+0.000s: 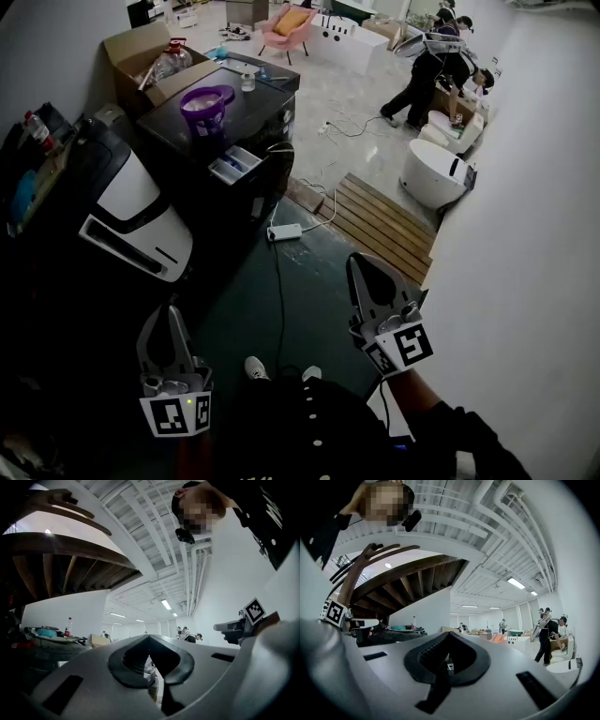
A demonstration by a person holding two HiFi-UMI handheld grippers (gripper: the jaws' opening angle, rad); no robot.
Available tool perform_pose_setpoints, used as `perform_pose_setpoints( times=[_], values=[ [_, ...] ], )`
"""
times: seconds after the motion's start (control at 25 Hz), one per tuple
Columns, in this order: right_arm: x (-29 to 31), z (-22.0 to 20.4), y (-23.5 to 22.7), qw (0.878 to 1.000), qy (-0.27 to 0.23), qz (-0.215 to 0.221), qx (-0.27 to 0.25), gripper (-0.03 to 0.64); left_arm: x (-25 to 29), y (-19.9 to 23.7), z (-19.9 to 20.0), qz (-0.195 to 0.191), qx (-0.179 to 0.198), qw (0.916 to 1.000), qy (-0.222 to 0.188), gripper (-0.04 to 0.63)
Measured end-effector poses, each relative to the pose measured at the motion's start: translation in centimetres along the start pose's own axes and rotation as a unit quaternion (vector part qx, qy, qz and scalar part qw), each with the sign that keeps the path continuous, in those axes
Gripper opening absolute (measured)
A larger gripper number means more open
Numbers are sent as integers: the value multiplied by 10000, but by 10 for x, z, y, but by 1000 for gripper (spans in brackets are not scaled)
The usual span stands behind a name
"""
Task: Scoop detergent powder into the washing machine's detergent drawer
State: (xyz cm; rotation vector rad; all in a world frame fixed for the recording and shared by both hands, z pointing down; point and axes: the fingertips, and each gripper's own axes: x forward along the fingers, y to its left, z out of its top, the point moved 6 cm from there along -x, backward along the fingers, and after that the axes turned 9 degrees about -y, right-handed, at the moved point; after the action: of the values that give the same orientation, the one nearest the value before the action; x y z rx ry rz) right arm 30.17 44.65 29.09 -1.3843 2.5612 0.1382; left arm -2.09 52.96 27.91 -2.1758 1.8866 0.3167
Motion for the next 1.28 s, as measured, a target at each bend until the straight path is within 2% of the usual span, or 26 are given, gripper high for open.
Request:
perform_pose_setpoints(
  times=[0.36, 0.6, 0.84, 1.12, 1.16, 1.2, 1.24, 1.28],
  values=[
    [3, -5, 7, 10000, 82, 13, 19, 28, 0, 4, -2, 55, 87, 9999, -17, 15],
    [3, -4, 12, 9999, -119, -1, 120, 28, 0, 8, -3, 141, 54, 9999, 0, 15],
    [8, -8, 22, 9999, 0, 132, 53, 29, 3, 15, -6, 55, -11, 10000, -4, 15],
    [29, -11, 39, 9996, -127, 104, 220, 35, 10, 40, -11, -19, -87, 10000, -31, 15],
    [34, -12, 42, 9996, -138, 87, 238, 68, 11, 45, -12, -25, -99, 9999, -33, 15],
    [39, -14, 45, 9995, -115, 84, 265, 186, 12, 51, -14, -33, -115, 9999, -34, 15],
    [44, -16, 48, 9996, -64, 88, 278, 236, 12, 55, -15, -43, -132, 9999, -31, 15],
    [49, -18, 51, 9996, -7, 95, 252, 232, 12, 60, -15, -59, -142, 9999, -28, 15]
  ],
)
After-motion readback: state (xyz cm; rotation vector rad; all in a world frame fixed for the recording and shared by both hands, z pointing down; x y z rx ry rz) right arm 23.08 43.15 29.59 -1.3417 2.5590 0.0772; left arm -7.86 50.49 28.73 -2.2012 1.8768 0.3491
